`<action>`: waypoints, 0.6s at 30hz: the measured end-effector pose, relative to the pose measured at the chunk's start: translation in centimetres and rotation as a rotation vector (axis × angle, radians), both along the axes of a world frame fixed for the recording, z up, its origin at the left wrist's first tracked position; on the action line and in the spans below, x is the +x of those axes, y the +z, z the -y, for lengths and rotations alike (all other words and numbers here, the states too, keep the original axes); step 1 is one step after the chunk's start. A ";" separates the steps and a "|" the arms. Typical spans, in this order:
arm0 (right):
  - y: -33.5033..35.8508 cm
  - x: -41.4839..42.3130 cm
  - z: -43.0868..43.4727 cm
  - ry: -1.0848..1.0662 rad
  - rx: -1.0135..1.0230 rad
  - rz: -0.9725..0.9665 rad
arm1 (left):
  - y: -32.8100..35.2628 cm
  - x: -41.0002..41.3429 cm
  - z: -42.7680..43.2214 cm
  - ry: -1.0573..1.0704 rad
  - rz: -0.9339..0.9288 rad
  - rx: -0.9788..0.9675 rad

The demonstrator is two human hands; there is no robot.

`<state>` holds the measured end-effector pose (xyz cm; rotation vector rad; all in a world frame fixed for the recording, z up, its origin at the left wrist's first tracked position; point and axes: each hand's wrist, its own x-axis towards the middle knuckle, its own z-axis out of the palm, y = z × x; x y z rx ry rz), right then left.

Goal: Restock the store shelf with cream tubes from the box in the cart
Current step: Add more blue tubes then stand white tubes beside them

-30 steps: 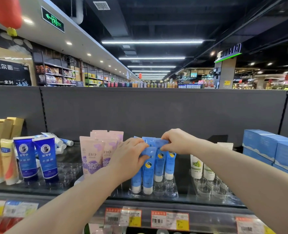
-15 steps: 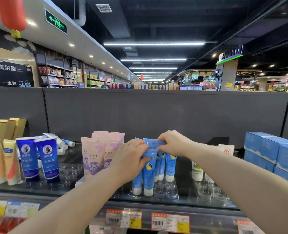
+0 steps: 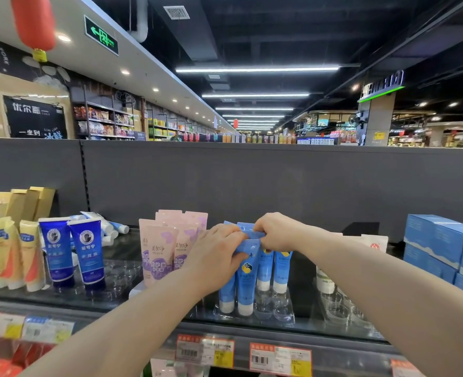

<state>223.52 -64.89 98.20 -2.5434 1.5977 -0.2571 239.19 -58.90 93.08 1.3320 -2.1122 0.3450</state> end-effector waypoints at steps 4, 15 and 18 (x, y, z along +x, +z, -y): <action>0.5 0.0 -0.1 0.035 0.007 0.016 | 0.0 0.1 -0.1 0.013 -0.013 -0.013; 1.5 -0.6 -0.9 0.059 -0.120 0.028 | 0.2 0.7 -0.5 0.020 0.000 -0.003; 2.1 -1.2 -1.8 0.033 -0.187 0.030 | 0.4 0.7 -0.4 0.007 0.014 -0.002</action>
